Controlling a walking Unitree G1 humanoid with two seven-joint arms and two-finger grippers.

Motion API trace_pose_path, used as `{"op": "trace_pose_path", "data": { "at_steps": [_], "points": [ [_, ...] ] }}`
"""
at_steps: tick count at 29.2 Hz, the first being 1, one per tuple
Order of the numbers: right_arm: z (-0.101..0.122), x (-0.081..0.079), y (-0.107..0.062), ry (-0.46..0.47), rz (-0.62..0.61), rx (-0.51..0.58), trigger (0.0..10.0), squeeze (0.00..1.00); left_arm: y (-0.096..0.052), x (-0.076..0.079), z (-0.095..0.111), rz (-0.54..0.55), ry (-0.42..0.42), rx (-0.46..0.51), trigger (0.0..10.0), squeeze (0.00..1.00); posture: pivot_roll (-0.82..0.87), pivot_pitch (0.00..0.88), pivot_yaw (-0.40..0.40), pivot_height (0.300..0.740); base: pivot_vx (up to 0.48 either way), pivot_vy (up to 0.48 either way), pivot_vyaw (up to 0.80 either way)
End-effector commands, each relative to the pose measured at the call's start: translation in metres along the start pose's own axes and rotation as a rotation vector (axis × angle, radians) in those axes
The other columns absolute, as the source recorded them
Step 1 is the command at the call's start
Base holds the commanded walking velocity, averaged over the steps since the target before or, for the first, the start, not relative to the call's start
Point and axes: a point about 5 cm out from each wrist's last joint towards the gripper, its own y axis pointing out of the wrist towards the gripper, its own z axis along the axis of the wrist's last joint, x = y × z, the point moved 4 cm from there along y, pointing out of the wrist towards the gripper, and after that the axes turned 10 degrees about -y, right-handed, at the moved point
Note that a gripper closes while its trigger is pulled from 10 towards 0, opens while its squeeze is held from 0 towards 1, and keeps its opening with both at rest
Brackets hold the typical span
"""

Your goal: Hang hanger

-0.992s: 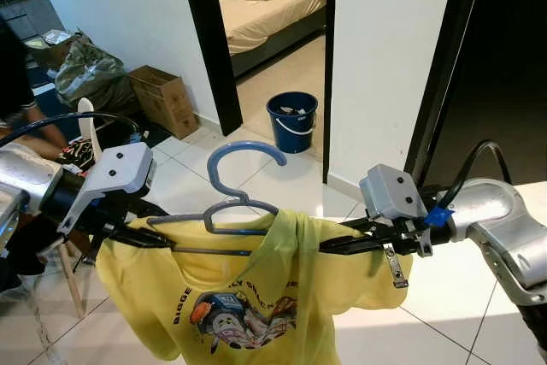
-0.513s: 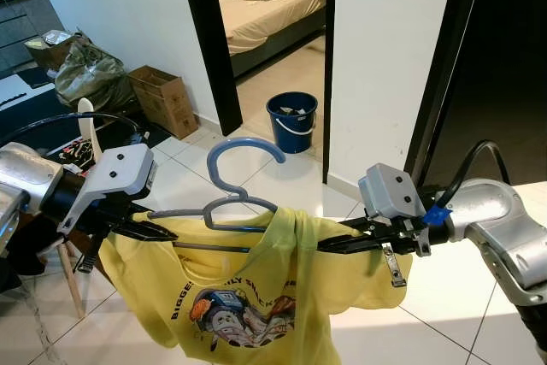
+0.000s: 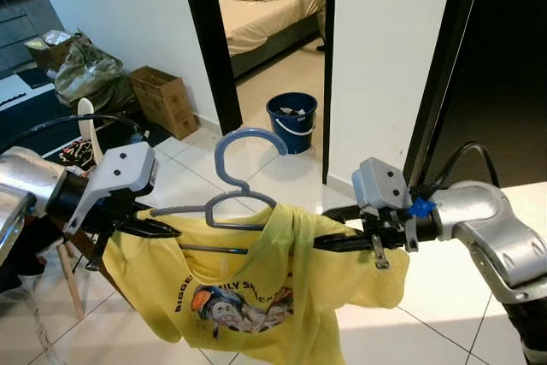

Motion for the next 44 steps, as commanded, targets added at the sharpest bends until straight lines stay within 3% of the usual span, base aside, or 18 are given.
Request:
{"op": "trace_pose_path", "data": {
  "at_steps": [1,9,11,13,14,15,16,17,18,20,22,25,28,31,36,44],
  "points": [
    [-0.008,0.004,0.000,0.012,-0.034,-0.020,10.0,1.00,-0.002,-0.002,-0.003,0.034,-0.009,0.016,0.0,0.00,-0.03,0.000,0.112,0.740,0.000,0.000,0.00],
    [-0.050,0.021,-0.024,0.066,-0.202,-0.186,10.0,1.00,-0.009,-0.001,-0.019,0.081,-0.066,0.000,0.0,0.00,-0.03,0.000,0.101,0.740,0.000,0.000,0.00],
    [-0.069,0.025,-0.040,0.075,-0.266,-0.282,10.0,1.00,-0.018,0.001,-0.020,0.092,-0.080,0.003,0.0,0.00,-0.02,0.000,0.098,0.740,0.000,0.000,0.00],
    [-0.072,0.026,-0.043,0.079,-0.279,-0.290,10.0,1.00,-0.020,0.002,-0.019,0.095,-0.080,0.005,0.0,0.00,-0.02,0.000,0.094,0.740,0.000,0.000,0.00],
    [-0.070,0.029,-0.047,0.108,-0.305,-0.250,10.0,0.87,-0.024,0.001,-0.015,0.104,-0.076,0.015,0.0,0.00,-0.02,0.000,0.094,0.740,0.000,0.000,0.00],
    [-0.065,0.033,-0.049,0.133,-0.330,-0.192,10.0,0.00,-0.027,0.001,-0.011,0.110,-0.072,0.027,0.0,0.00,-0.02,0.000,0.094,0.740,0.000,0.000,0.00],
    [-0.065,0.033,-0.049,0.133,-0.330,-0.192,10.0,0.00,-0.027,0.001,-0.011,0.110,-0.072,0.027,0.0,0.00,-0.02,0.000,0.094,0.740,0.000,0.000,0.00],
    [-0.055,0.040,-0.054,0.171,-0.368,-0.077,10.0,0.00,-0.031,0.000,-0.005,0.117,-0.063,0.045,0.0,0.00,-0.01,0.000,0.087,0.740,0.000,0.000,0.00],
    [-0.055,0.040,-0.054,0.171,-0.368,-0.077,10.0,0.00,-0.031,0.000,-0.005,0.117,-0.063,0.045,0.0,0.00,-0.01,0.000,0.087,0.740,0.000,0.000,0.00],
    [-0.037,0.043,-0.064,0.212,-0.373,0.104,10.0,0.00,-0.036,0.003,0.002,0.114,-0.055,0.067,0.0,0.00,-0.01,0.000,0.084,0.740,0.000,0.000,0.00],
    [-0.037,0.043,-0.064,0.212,-0.373,0.104,10.0,0.00,-0.036,0.003,0.002,0.114,-0.055,0.067,0.0,0.00,-0.01,0.000,0.084,0.740,0.000,0.000,0.00],
    [-0.018,0.046,-0.085,0.227,-0.369,0.287,10.0,0.00,-0.049,0.005,0.008,0.115,-0.038,0.062,0.0,0.00,0.00,0.000,0.078,0.740,0.000,0.000,0.00],
    [-0.011,0.049,-0.094,0.230,-0.370,0.349,10.0,0.00,-0.056,0.005,0.012,0.119,-0.025,0.054,0.0,0.00,0.00,0.000,0.076,0.740,0.000,0.000,0.00],
    [-0.014,0.052,-0.102,0.228,-0.370,0.347,10.0,0.00,-0.070,0.003,0.026,0.134,0.014,0.060,0.0,0.00,0.01,0.000,0.075,0.740,0.000,0.000,0.00],
    [-0.017,0.045,-0.101,0.256,-0.298,0.343,10.0,0.00,-0.085,0.001,0.044,0.167,0.053,0.097,0.0,0.00,0.01,0.000,0.073,0.740,0.000,0.000,0.00],
    [-0.008,0.026,-0.089,0.273,-0.133,0.364,10.0,0.00,-0.090,0.001,0.047,0.181,0.061,0.103,0.0,0.00,0.01,0.000,0.075,0.740,0.000,0.000,0.00]
  ]
}}
